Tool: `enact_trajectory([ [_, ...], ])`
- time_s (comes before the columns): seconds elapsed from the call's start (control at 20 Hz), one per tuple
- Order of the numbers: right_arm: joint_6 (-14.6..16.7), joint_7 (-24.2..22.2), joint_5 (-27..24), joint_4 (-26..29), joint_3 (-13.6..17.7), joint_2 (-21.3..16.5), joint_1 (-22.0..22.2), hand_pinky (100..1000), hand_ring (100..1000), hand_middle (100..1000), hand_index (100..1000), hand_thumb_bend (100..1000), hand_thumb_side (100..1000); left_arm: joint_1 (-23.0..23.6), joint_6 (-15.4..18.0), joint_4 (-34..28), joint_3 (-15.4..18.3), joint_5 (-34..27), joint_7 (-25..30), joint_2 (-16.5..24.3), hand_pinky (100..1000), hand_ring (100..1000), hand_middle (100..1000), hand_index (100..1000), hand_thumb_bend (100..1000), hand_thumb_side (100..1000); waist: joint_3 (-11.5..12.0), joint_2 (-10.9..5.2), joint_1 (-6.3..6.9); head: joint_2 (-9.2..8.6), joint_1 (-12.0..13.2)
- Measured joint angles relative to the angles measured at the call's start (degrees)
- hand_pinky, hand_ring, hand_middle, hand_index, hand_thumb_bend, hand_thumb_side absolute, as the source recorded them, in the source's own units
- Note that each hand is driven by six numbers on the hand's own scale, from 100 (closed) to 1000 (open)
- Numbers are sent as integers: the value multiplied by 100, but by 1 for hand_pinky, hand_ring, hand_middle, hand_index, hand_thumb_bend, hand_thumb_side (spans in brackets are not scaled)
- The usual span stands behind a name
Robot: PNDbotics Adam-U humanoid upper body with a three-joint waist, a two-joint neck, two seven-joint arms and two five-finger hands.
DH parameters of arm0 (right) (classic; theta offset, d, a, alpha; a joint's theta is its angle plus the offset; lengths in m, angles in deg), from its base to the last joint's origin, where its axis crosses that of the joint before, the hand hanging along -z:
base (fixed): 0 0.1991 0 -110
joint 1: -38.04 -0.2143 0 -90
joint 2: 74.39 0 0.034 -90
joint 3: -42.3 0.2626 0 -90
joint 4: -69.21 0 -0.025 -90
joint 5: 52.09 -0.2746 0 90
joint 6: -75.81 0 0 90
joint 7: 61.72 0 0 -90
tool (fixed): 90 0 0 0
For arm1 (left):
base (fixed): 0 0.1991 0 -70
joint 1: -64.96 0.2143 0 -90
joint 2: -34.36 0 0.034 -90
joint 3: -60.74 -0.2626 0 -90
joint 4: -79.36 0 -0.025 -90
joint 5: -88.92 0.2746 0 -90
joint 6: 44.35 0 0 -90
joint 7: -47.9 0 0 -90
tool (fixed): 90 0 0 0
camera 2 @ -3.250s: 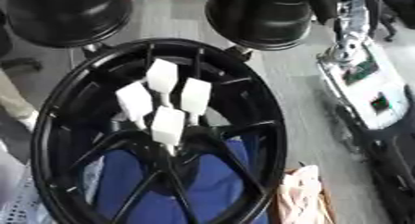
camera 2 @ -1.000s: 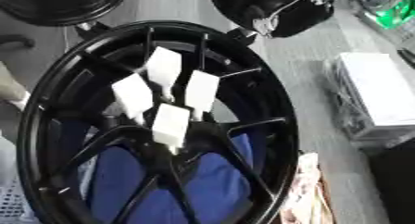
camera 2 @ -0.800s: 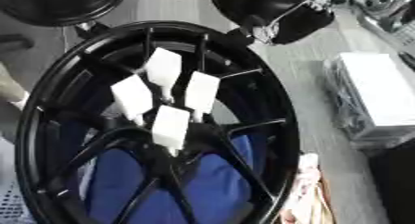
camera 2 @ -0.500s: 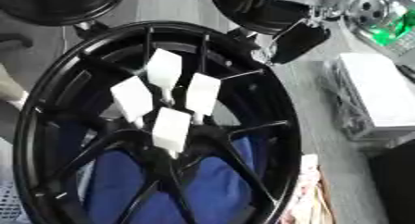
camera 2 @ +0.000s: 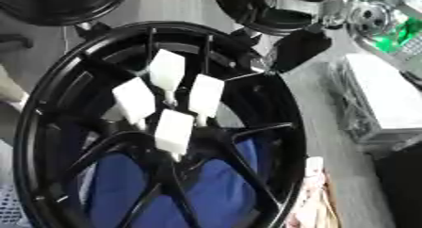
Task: Pull the pin out of the wheel hub.
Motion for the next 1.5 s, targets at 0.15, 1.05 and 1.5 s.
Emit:
enact_trajectory([
  [0.15,-173,203,-310,0,-69,-37,6,836,809,740,841,180,545,3,-7,0,0,0,7,0,922,738,700,757,100,708,-22,-2,-26,4,20],
  [1.05,-380,495,-1162,0,-493,76,-515,809,789,726,820,145,532,150,-62,0,-35,-50,59,13,923,740,701,757,100,704,-237,-317,-66,157,157],
  [1.5,-1029,753,-1313,0,-923,541,-804,796,779,713,808,156,519,266,-100,0,-36,-59,50,51,924,741,700,757,100,706,-344,-438,-68,157,194],
])
